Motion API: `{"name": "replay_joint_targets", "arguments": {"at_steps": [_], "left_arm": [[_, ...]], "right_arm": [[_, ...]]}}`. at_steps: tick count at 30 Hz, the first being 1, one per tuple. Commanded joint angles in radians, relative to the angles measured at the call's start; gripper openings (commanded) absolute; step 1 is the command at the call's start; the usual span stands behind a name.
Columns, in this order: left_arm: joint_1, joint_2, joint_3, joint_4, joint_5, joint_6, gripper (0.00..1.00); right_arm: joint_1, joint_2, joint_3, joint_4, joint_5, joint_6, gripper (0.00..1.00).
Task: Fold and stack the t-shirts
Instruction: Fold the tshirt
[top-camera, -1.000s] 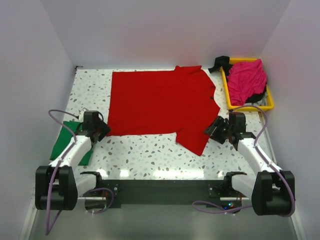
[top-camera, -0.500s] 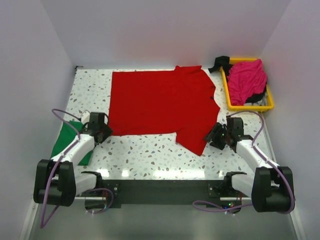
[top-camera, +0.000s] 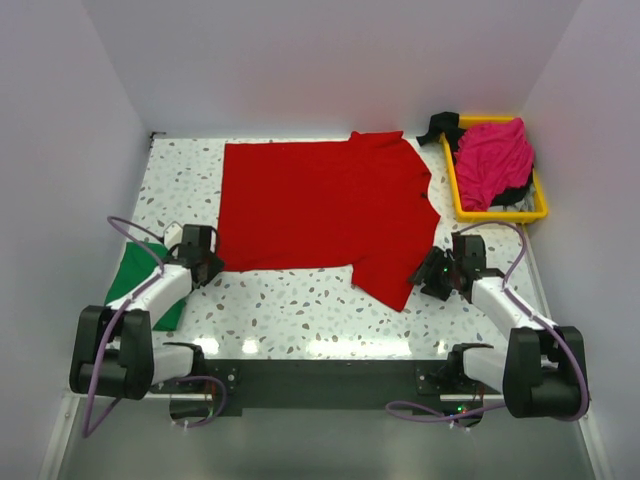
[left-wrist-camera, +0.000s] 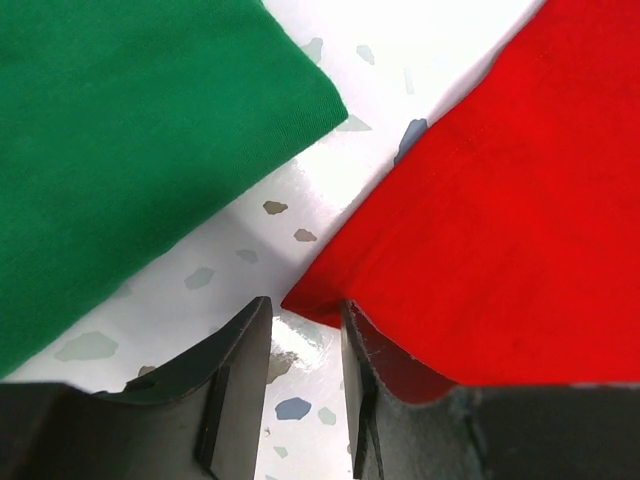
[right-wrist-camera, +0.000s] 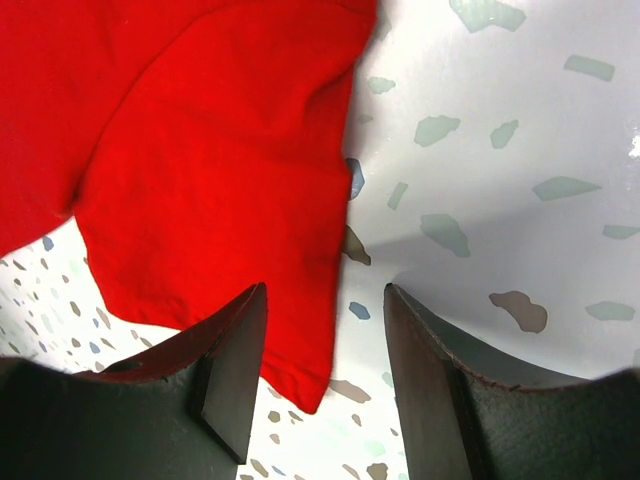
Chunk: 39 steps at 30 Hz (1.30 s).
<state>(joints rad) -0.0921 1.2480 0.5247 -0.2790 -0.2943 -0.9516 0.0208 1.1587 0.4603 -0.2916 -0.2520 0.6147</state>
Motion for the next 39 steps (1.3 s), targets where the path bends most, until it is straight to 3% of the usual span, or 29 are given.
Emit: {"name": "replay_joint_targets", "arguments": {"at_steps": [1,6,8,9,11,20,30,34,39], "left_arm": [[-0.003,0.021,-0.014,0.069,-0.017,-0.015,0.36],[-0.003,0.039,-0.014,0.095,-0.014,-0.013,0.25],[-0.003,0.041,-0.012,0.109,-0.009,-0.007,0.16],[-0.003,0.041,-0.008,0.110,-0.008,-0.004,0.06],[-0.003,0.041,0.000,0.107,-0.005,0.005,0.00],[-0.001,0.005,0.018,0.063,-0.008,0.004,0.00],[0.000,-0.022,0.046,0.009,-0.011,0.007,0.00],[0.003,-0.028,0.051,0.004,-0.009,0.004,0.00],[0.006,-0.030,0.061,-0.009,-0.003,0.001,0.00]], "right_arm": [[0.004,0.013,0.026,0.006,0.022,-0.024,0.54],[0.007,0.033,0.028,0.019,0.028,-0.027,0.53],[0.007,0.036,0.031,0.017,0.034,-0.029,0.53],[0.007,0.039,0.031,0.020,0.040,-0.032,0.53],[0.016,0.041,0.032,0.025,0.048,-0.030,0.53],[0.145,0.078,0.041,0.045,0.146,0.006,0.49],[0.183,0.068,0.031,0.029,0.181,0.014,0.46],[0.199,0.073,0.023,0.031,0.188,0.013,0.41],[0.200,0.065,0.020,0.028,0.180,0.019,0.24]]}}
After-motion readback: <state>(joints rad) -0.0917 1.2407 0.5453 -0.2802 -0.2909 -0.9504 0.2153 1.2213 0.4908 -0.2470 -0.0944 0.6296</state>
